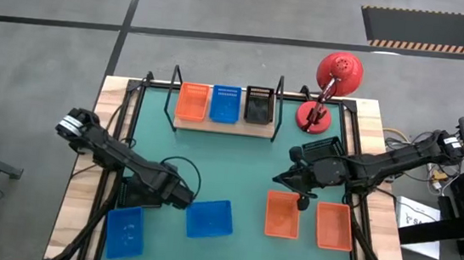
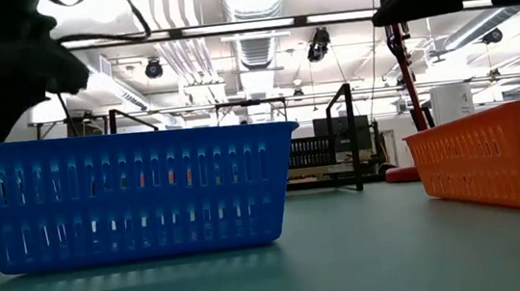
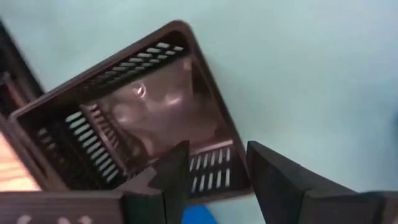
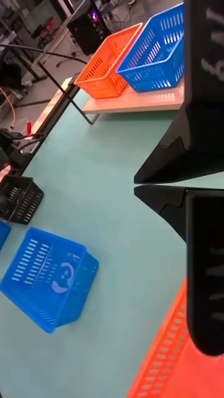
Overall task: Stack baskets on shelf by color
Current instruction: Stack the left black basket on top of the black basket on the shelf
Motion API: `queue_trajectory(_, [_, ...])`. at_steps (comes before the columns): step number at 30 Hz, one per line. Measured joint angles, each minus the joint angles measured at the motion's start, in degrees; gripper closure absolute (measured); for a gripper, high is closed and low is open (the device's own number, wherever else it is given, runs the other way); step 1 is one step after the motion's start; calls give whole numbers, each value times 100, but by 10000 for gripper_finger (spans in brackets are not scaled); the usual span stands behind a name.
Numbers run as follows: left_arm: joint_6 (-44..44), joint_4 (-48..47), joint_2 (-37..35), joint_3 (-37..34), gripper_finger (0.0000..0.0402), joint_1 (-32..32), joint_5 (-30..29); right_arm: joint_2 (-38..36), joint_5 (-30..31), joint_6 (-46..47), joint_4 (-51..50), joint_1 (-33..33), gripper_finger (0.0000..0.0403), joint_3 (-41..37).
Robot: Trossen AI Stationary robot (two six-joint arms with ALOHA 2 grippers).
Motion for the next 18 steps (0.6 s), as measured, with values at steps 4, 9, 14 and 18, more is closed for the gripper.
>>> queue_trajectory(4, [1, 361, 0, -193, 256, 3, -24, -21, 0, 25, -5, 0, 394, 0])
queue_trajectory(9, [-58, 435, 7, -271, 256, 4, -218, -28, 2, 28, -5, 0, 394, 0])
queue_trajectory(14, [-110, 583, 8, -523, 271, 4, -241, -28, 2, 28, -5, 0, 394, 0])
queue_trajectory(18, [-117, 731, 13, -619, 318, 4, -242, -30, 46, 28, -78, 0, 394, 0])
